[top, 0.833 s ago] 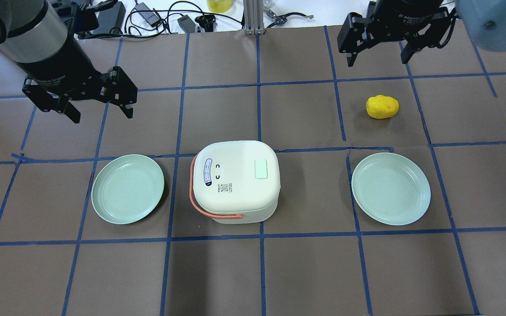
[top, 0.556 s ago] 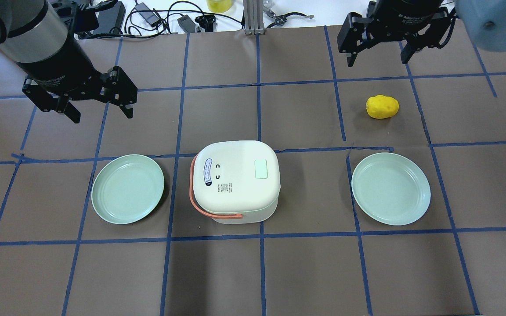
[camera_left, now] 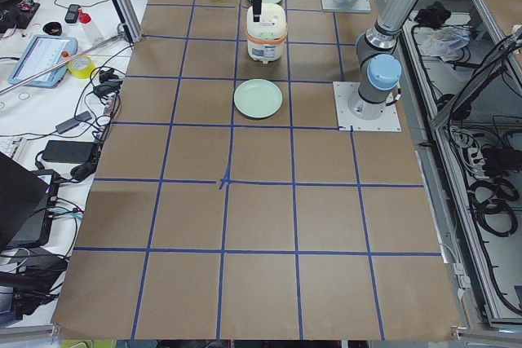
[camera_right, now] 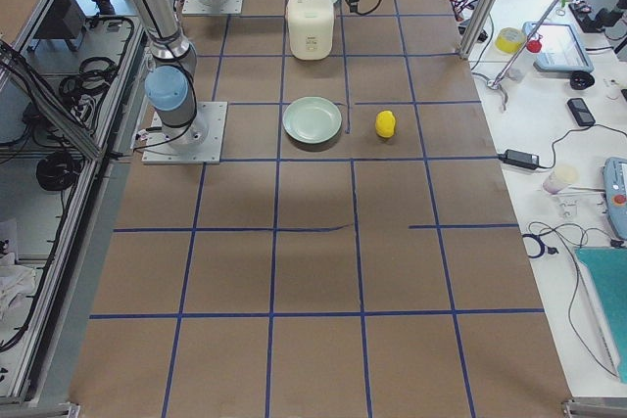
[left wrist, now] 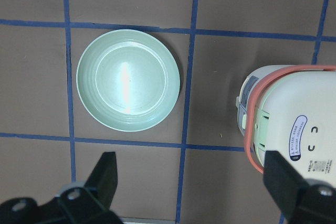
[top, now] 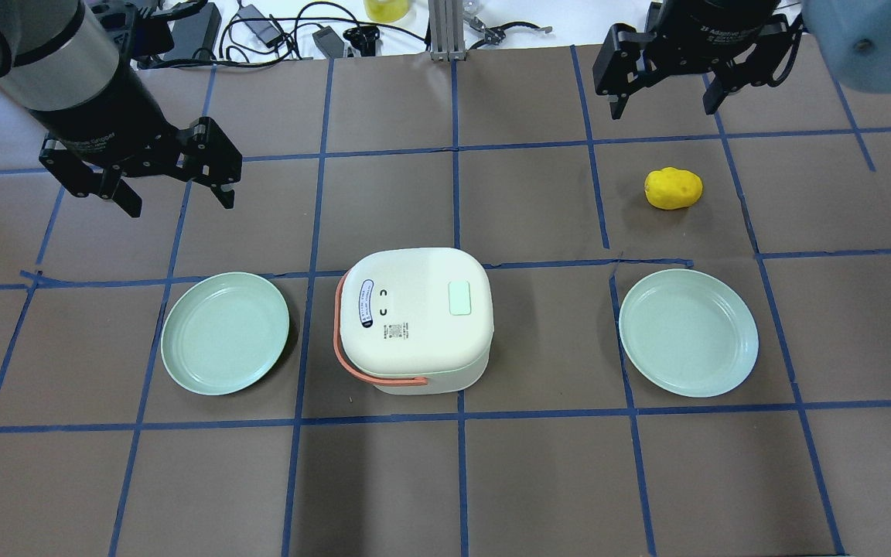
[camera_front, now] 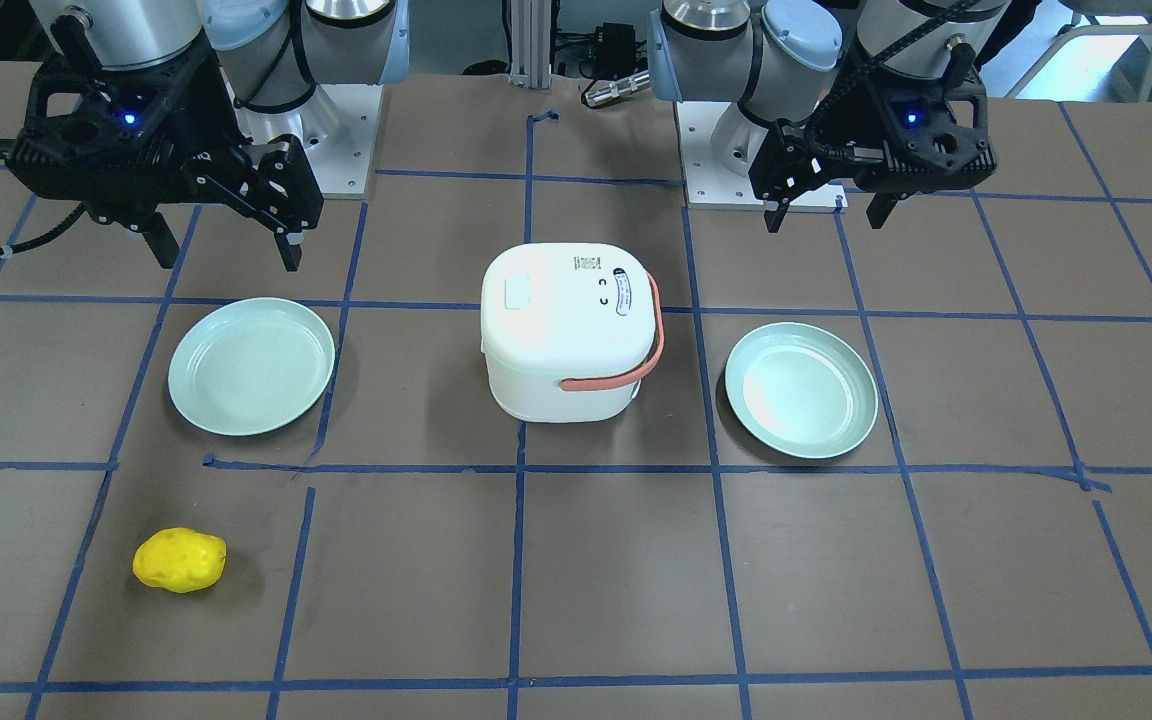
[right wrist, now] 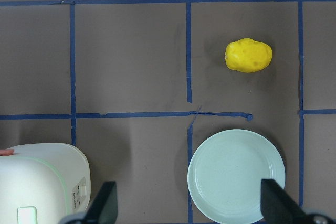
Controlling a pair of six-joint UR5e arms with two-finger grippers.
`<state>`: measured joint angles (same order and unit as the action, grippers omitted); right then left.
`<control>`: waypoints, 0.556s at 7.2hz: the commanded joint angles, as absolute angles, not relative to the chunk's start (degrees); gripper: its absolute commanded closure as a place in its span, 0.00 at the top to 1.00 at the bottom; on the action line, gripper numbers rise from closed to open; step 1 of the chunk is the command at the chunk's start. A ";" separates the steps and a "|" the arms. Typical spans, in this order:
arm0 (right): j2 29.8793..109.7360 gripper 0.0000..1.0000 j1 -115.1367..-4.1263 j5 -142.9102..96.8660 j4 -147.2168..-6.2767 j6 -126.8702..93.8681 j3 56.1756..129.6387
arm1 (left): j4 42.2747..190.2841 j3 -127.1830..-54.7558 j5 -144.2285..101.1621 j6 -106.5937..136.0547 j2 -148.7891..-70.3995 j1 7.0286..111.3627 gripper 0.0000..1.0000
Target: Press rice cooker button
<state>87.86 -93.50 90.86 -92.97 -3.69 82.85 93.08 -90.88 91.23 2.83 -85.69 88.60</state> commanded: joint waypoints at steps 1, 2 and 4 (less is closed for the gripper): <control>87.98 0.76 -93.60 90.27 -92.73 -3.69 82.97 | 93.08 -90.88 91.23 2.81 -85.69 88.59 1.00; 87.98 0.59 -93.78 90.18 -92.55 -3.69 82.97 | 93.08 -90.88 91.23 2.81 -85.69 88.59 1.00; 88.07 0.35 -94.04 89.22 -90.89 -3.78 82.88 | 93.08 -90.88 91.23 2.81 -85.69 88.59 1.00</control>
